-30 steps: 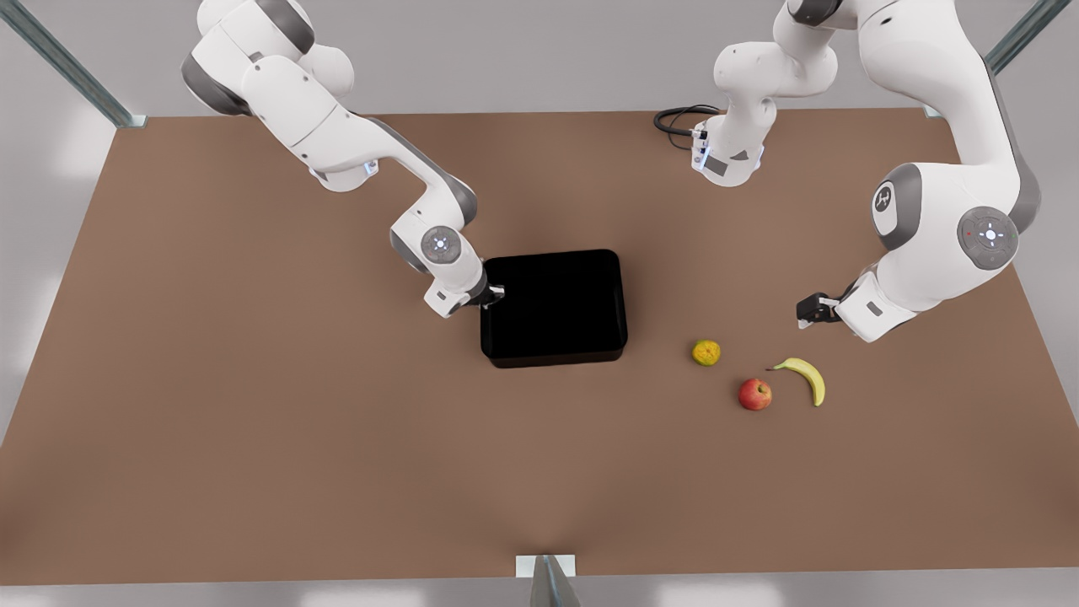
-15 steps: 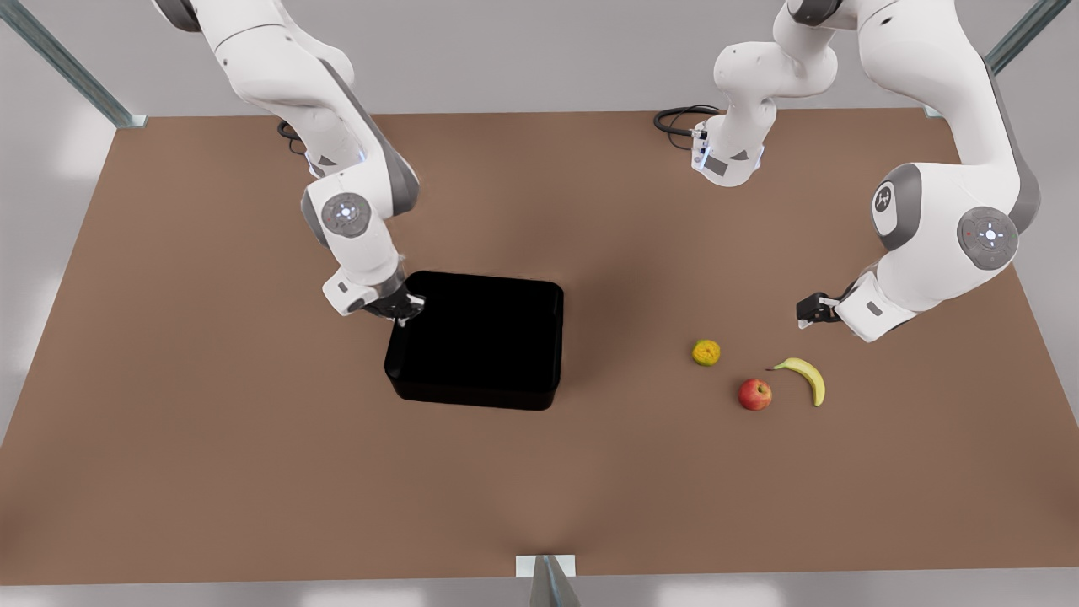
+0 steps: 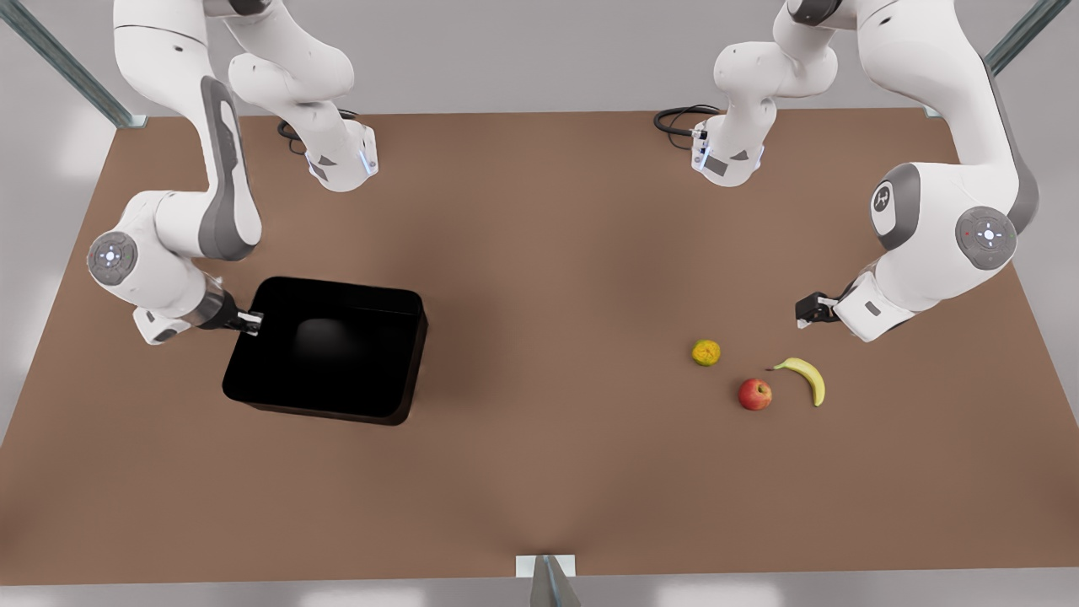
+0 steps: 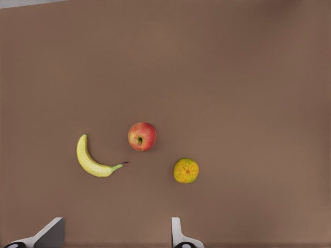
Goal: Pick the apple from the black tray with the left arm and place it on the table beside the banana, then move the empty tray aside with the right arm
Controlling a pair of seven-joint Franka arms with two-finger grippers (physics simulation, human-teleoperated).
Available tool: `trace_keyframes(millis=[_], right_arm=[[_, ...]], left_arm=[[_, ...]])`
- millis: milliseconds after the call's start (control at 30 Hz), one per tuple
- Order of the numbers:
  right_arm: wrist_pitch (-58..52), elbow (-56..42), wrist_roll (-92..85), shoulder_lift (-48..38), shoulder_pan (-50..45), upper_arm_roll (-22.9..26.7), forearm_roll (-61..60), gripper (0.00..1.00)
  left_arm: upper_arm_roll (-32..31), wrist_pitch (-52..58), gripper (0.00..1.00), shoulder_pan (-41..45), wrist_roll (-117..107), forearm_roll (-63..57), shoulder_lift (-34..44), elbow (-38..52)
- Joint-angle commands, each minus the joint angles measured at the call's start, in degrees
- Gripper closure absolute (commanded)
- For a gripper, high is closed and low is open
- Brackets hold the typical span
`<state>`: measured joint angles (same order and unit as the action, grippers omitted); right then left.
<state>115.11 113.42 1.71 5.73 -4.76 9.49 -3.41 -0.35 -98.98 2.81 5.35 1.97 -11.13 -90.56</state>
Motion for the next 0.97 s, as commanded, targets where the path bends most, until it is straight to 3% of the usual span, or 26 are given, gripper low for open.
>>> trace_keyframes(millis=[0,67,133,333,400,433,533,600,667,833,933], right_arm=[[-2.4,-0.6,-35.5,0.5,-0.2,2.0,1.3,0.99],[-2.4,-0.7,-34.9,0.8,-0.3,2.0,1.3,0.99],[-2.4,-0.7,-35.4,1.4,-0.3,2.0,1.3,0.82],[2.0,-0.8,-35.4,8.9,-0.2,4.0,1.0,0.83],[2.0,-2.2,-34.7,9.4,-0.2,4.1,1.0,0.05],[1.7,-2.9,-33.4,9.1,-0.2,4.1,1.1,0.0],[1.0,-3.9,-33.3,8.8,-0.2,4.2,0.8,0.0],[-10.1,-13.8,-27.7,6.9,-0.3,1.6,0.8,0.0],[-13.1,-23.7,-23.9,6.8,-0.3,-3.5,0.7,0.0],[-21.5,-31.1,-15.8,6.7,-0.8,-7.6,0.7,0.0],[-23.4,-31.2,-14.7,6.7,-0.7,-7.6,0.7,0.0]], left_arm=[[0.0,0.0,0.0,0.0,-0.1,0.0,0.1,0.0],[0.0,0.0,0.0,0.0,-0.1,0.0,0.0,0.0],[0.0,0.0,0.0,0.0,-0.1,0.0,0.1,0.0],[0.0,0.0,0.0,-0.1,-0.1,0.0,0.0,0.0],[0.0,0.0,0.0,0.0,-0.1,0.0,0.0,0.0],[0.0,0.0,0.0,0.0,-0.1,0.0,0.1,0.0],[0.0,-0.1,0.0,-0.1,-0.1,0.0,0.0,0.0],[0.0,0.0,0.0,0.0,-0.2,0.0,0.0,0.0],[0.0,0.0,0.0,0.0,-0.1,0.0,0.1,0.0],[-0.3,-0.5,0.0,1.4,0.4,-4.4,-0.9,1.3],[-0.4,-0.5,0.0,1.5,0.4,-2.6,-1.2,1.4]])
